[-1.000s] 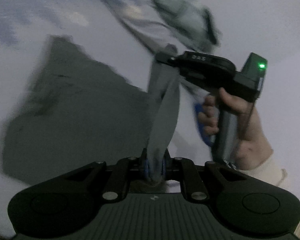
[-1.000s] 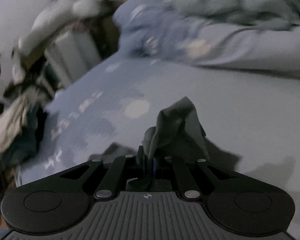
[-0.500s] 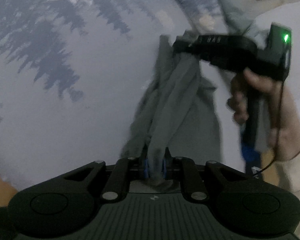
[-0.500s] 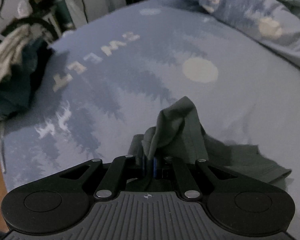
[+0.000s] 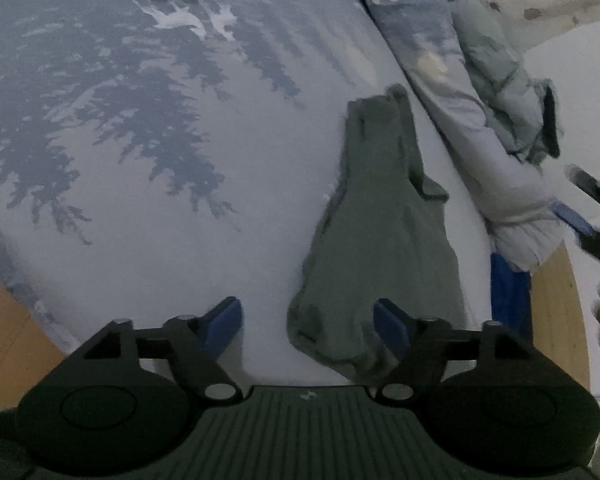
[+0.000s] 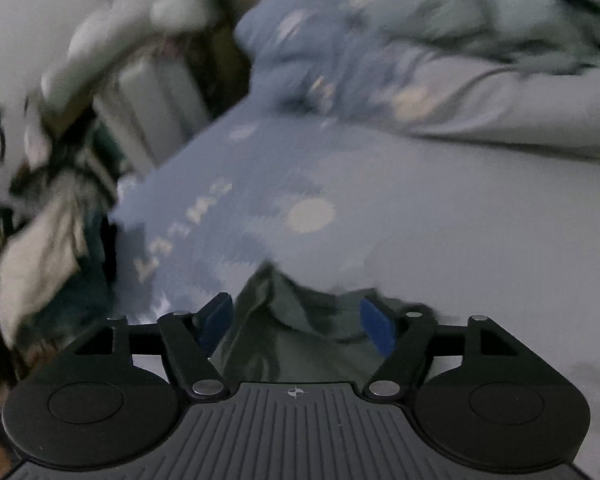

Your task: Fold clothes

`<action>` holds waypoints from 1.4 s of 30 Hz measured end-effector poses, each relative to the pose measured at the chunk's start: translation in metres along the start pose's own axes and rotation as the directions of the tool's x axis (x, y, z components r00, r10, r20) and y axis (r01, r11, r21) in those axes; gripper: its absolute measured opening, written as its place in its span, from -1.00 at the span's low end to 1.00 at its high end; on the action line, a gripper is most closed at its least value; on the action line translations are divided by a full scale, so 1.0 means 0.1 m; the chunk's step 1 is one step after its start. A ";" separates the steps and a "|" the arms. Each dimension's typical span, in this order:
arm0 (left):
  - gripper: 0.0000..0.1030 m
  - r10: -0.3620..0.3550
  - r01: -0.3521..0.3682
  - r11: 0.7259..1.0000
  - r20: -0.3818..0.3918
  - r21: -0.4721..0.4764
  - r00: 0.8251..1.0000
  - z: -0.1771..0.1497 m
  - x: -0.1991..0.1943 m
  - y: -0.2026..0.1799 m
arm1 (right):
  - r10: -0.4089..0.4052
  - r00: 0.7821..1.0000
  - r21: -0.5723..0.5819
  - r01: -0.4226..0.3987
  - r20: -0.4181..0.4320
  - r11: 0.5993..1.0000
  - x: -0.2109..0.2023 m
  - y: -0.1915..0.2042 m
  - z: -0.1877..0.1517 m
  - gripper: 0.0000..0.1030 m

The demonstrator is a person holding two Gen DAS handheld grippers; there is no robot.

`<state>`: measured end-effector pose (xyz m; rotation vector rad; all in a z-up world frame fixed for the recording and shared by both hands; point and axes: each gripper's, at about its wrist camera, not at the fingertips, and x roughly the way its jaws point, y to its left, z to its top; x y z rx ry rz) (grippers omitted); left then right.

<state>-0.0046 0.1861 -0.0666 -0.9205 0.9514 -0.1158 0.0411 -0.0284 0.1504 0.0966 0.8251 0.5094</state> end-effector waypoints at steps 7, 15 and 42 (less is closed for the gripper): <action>0.64 0.008 -0.008 0.998 -0.008 0.067 1.000 0.02 0.01 -0.02 | -0.065 0.997 0.072 0.061 0.043 0.995 -1.43 -0.17 -0.55 0.58; 0.65 0.022 -0.018 0.993 -0.030 0.115 0.999 0.02 -0.04 0.00 | -0.071 0.997 0.091 0.068 0.030 0.994 -2.14 0.03 -1.09 0.58; 0.09 -0.054 0.085 0.987 -0.217 0.133 0.975 -0.02 0.55 -0.12 | 0.178 0.982 0.532 -0.181 0.058 0.827 -0.58 -0.94 -2.36 0.67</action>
